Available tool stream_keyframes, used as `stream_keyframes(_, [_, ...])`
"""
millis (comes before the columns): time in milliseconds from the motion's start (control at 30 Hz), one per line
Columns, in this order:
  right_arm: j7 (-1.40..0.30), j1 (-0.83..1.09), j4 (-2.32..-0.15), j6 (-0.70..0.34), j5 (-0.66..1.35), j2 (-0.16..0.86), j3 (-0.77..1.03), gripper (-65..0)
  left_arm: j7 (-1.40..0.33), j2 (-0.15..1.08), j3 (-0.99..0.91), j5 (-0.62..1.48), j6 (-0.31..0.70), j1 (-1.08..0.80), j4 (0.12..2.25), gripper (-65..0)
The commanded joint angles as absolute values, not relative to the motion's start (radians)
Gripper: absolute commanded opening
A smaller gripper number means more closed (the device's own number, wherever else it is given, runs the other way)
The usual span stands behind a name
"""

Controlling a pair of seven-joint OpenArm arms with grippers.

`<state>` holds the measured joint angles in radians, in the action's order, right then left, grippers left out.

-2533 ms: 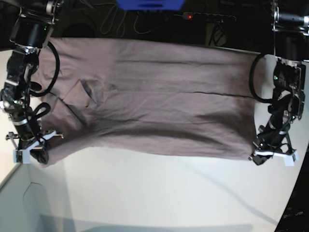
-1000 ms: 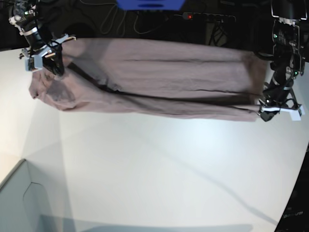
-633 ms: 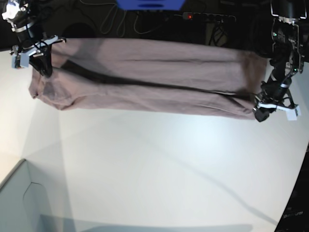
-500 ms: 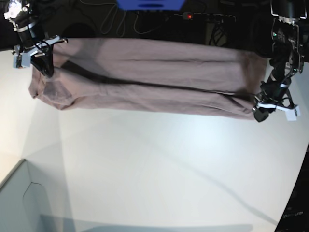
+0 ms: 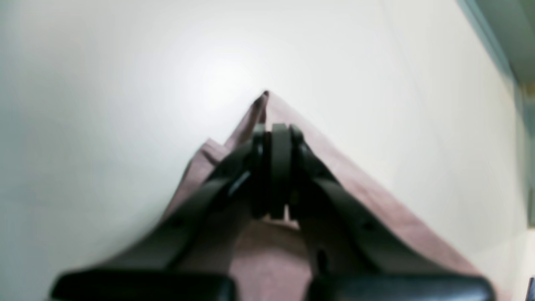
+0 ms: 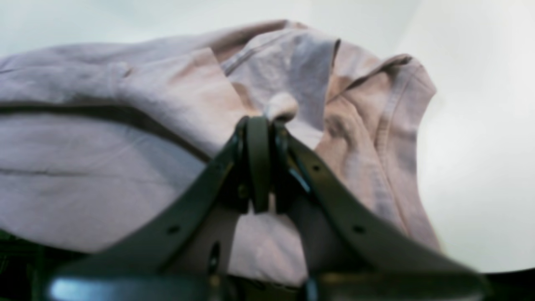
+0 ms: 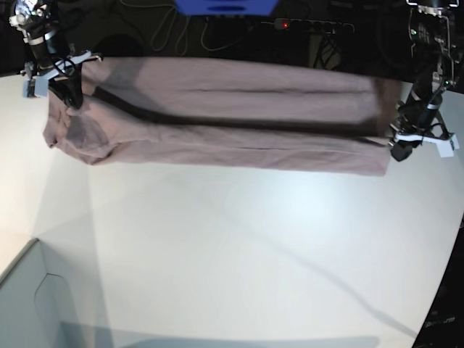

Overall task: Layout the t-shirt on the table in an organized manner, then fold the t-shirt properly
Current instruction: 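Regrasp the strip end with the right gripper, tucking loose fabric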

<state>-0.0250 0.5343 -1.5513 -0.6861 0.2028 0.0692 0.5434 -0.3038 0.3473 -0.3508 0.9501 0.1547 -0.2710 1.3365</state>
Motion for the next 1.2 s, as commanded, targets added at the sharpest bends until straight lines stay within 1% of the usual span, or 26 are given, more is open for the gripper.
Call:
stream_keyframes(0, [0.004, 0.544, -1.566, -0.698, 0.219, 0.081, 0.552, -65.0, -0.288, 0.36, -0.372, 0.955, 0.168, -0.272, 1.349, -64.9])
stream_keyframes(300, [0.002, 0.547, -1.566, -0.698, 0.219, 0.082, 0.553, -65.0, -0.286, 0.335, -0.386, 0.954, 0.168, -0.283, 1.346, -64.9])
stream_keyframes(500, [-0.001, 0.547, -1.566, -0.698, 0.214, 0.085, 0.553, -65.0, -0.288, 0.335, -0.381, 0.954, 0.168, -0.275, 1.257, -64.9])
stream_keyframes(667, [-0.002, 0.561, -1.564, -0.698, 0.125, 0.079, 0.547, -65.0, -0.288, 0.335, -0.381, 0.955, 0.168, -0.257, 1.193, -64.7])
stream_keyframes(800, [-0.002, 0.57, -1.564, -0.698, 0.065, 0.079, 0.506, -65.0, -0.289, 0.335, -0.381, 0.955, 0.168, -0.246, 1.165, -64.3])
stream_keyframes(833, [-0.002, 0.57, -1.566, -0.698, 0.051, 0.079, 0.503, -65.0, -0.289, 0.335, -0.38, 0.955, 0.168, -0.239, 1.164, -63.3])
stream_keyframes(900, [-0.002, 0.572, -1.566, -0.698, 0.028, 0.079, 0.499, -59.3, -0.291, 0.335, -0.38, 0.955, 0.168, -0.237, 1.162, -57.8])
stream_keyframes(1033, [-0.002, 0.581, -1.59, -0.698, 0.019, 0.082, 0.507, -42.4, -0.291, 0.334, -0.38, 0.955, 0.168, -0.239, 1.168, -40.7])
stream_keyframes(1067, [-0.002, 0.587, -1.601, -0.698, 0.021, 0.085, 0.51, -38.1, -0.291, 0.334, -0.38, 0.955, 0.168, -0.24, 1.17, -38.2])
stream_keyframes(1167, [-0.002, 0.601, -1.653, -0.698, 0.022, 0.082, 0.555, -30.5, -0.291, 0.334, -0.38, 0.955, 0.168, -0.24, 1.168, -37.6])
